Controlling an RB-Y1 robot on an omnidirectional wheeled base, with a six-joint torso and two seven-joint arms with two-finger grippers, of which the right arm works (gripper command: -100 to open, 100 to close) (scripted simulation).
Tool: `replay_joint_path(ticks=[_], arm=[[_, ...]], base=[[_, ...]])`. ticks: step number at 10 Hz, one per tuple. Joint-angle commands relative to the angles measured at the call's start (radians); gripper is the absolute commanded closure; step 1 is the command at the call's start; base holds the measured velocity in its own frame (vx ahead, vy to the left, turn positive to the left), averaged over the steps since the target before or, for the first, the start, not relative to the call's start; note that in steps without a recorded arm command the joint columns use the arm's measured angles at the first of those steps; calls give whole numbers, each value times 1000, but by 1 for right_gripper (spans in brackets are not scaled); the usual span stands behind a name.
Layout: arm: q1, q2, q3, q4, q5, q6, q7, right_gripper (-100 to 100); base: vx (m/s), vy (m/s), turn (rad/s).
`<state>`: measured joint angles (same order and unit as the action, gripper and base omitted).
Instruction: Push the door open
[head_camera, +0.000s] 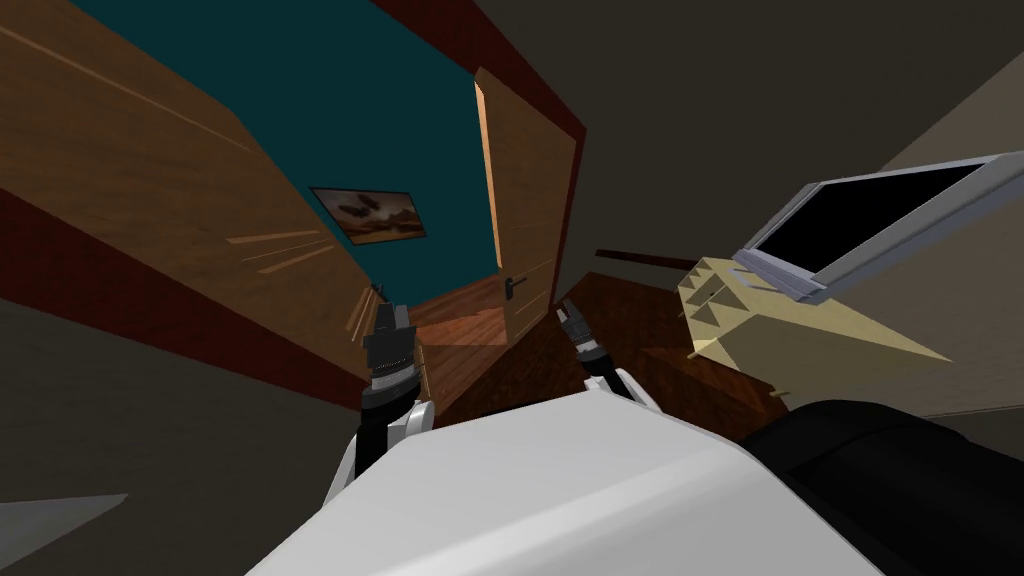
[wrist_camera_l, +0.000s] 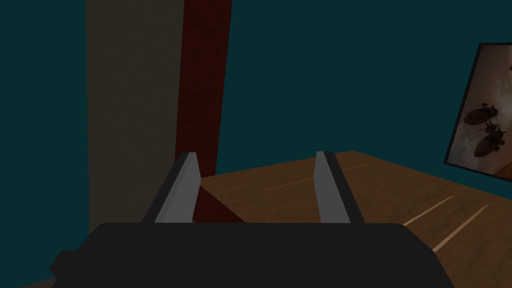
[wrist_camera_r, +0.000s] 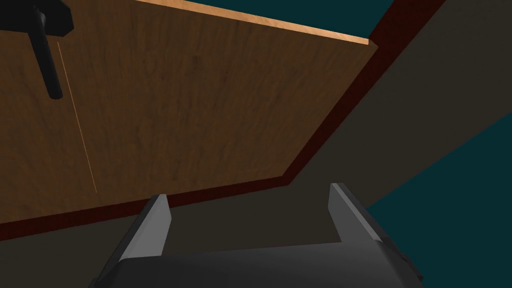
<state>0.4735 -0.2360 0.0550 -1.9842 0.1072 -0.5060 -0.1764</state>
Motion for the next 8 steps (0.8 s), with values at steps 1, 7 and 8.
replay_joint_path(ticks=[1, 7, 8], arm=[[1, -17, 4, 16, 8, -4, -28, -100], [2, -89, 21, 117, 45, -44, -144, -100], [2, -98, 24, 129, 50, -49, -158, -100]], base=[[124, -8, 49], [119, -26, 80], [141, -30, 91]])
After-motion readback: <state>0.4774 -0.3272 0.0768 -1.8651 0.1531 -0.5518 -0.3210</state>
